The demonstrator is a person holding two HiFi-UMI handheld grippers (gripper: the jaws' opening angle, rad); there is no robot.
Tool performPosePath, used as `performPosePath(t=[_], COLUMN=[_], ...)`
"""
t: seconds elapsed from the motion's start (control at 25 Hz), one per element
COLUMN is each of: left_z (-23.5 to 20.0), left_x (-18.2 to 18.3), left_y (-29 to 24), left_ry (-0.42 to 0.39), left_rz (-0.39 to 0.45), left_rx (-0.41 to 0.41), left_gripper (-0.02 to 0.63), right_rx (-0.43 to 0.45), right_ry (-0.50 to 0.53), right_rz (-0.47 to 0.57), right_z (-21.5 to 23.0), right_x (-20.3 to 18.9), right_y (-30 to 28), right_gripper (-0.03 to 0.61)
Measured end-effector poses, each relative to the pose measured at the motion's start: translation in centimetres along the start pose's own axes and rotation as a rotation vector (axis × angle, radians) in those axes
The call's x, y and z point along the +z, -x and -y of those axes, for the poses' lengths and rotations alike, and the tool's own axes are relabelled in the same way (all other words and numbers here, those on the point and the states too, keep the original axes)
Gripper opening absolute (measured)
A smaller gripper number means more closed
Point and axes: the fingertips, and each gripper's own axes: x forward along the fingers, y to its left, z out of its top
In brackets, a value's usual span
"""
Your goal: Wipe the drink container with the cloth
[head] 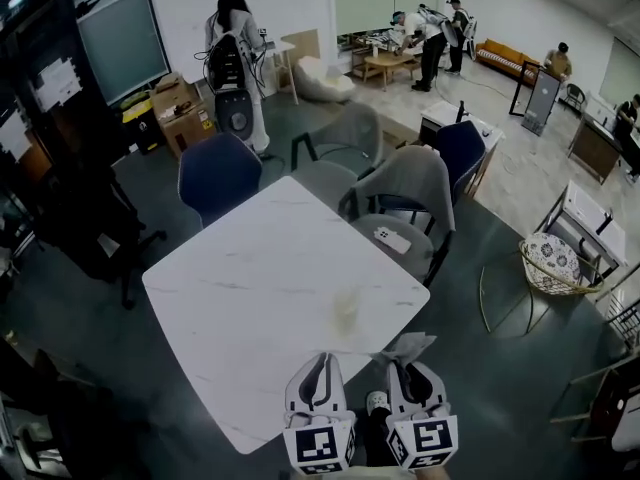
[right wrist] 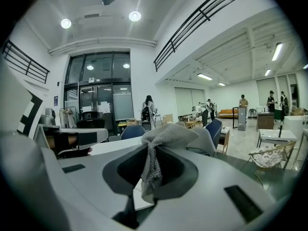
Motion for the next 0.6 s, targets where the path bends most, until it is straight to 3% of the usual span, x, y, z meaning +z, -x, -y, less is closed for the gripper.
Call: performPosePath(t=[0.6], left_z=[0.7], left_x=[2.0], left_y=[-9.1], left_ry=[0.019], left_rz=[0.002], left_rx=[0.153], left_gripper=[0.032], right_rx=[0.292], right_ry=[0.038], right_rz=[-0.101], right_z=[4.6], right_x=[1.7], right_y=[-9.2], right_gripper=[0.046])
